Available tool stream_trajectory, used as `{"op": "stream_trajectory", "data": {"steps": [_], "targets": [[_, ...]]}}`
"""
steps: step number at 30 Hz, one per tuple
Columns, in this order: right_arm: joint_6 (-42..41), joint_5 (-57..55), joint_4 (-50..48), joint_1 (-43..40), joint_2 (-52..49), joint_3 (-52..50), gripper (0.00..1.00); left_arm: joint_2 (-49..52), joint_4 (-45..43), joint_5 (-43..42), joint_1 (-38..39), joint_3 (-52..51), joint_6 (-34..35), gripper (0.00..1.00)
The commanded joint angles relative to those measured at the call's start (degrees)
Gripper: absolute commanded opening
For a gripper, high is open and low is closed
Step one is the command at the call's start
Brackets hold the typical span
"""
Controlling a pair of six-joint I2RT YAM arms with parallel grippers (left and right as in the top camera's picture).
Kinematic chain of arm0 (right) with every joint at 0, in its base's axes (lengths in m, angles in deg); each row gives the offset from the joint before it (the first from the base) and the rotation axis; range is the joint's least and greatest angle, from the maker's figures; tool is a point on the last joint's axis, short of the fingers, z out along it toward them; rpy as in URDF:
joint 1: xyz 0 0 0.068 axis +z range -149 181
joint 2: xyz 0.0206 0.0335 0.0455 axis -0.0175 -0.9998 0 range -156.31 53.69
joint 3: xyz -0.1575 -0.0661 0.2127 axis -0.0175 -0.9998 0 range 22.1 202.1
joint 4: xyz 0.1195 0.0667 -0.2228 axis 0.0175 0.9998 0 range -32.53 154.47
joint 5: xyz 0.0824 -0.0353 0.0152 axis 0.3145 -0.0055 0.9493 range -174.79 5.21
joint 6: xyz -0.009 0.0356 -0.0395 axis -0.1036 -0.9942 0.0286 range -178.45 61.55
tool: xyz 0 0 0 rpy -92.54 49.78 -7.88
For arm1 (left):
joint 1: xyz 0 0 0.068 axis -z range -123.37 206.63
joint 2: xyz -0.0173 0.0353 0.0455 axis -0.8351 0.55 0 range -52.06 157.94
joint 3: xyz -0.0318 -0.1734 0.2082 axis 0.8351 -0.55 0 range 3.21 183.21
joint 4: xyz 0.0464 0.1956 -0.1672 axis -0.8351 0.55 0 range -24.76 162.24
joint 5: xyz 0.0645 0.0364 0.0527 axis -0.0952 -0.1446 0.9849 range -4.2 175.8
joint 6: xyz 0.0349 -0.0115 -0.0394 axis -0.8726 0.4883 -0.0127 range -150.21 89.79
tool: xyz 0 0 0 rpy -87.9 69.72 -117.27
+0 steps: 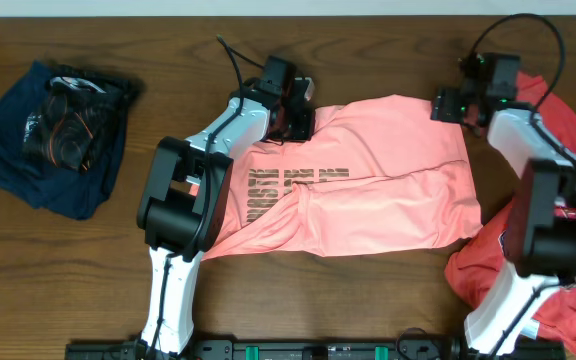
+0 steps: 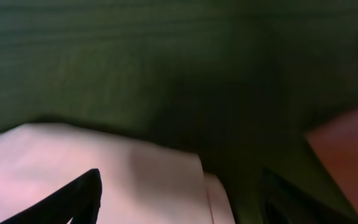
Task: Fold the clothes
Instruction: 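Grasp the shirt's top corners with both grippers, then fold the shirt's top edge down toward the bottom with both grippers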
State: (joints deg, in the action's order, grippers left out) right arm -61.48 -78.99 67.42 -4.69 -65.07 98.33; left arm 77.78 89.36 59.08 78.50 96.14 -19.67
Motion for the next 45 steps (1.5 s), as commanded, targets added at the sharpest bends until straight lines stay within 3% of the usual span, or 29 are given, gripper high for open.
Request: {"op": "stream_trajectory", "data": {"steps": [1, 4, 7, 8, 10, 12, 18, 23, 31, 37, 45], "targets": [[-1.9, 0.3, -3.1, 1.2, -3.5, 1.0, 0.79, -1.4, 1.1, -0.1, 0.0, 0.6, 0.3, 0.06], [-3.0, 0.7, -4.5, 1.6, -5.1, 1.0, 0.76, -1.4, 1.6, 0.0, 0.0, 0.6, 0.2, 0.06], [-2.9, 0.6, -4.2, 1.9, -5.4, 1.0, 0.58, -1.4, 2.0, 0.0, 0.0, 0.6, 0.3, 0.06], [-2.9, 0.6, -3.9, 2.0, -5.4, 1.0, 0.48, -1.4, 2.0, 0.0, 0.0, 0.6, 0.3, 0.06], [-3.0, 0.6, -3.4, 2.0, -5.4, 1.0, 0.18, -1.4, 2.0, 0.0, 0.0, 0.6, 0.2, 0.06], [-3.5, -0.2, -2.8, 1.9, -5.4, 1.0, 0.01, -1.4, 2.0, 0.0, 0.0, 0.6, 0.2, 0.06], [-4.7, -2.6, -0.3, 1.2, -3.8, 1.0, 0.01, -2.3, 2.8, 0.0, -0.3, 0.7, 0.3, 0.06], [-4.7, -2.6, 4.0, 0.7, 3.1, 1.0, 0.01, -5.6, 7.4, -0.1, -0.3, 0.7, 0.3, 0.06], [-4.6, -6.4, 25.4, 0.7, 16.3, 1.0, 0.01, -9.8, 20.8, -0.1, -0.2, 0.7, 0.3, 0.06], [-4.6, -15.9, 44.2, 0.7, 18.3, 0.9, 0.01, -10.8, 31.6, -0.2, -0.2, 0.7, 0.3, 0.06], [-4.6, -22.4, 51.8, 0.6, 18.3, 0.6, 0.01, -10.8, 41.1, -1.8, 2.0, 0.6, 0.3, 0.06]]}}
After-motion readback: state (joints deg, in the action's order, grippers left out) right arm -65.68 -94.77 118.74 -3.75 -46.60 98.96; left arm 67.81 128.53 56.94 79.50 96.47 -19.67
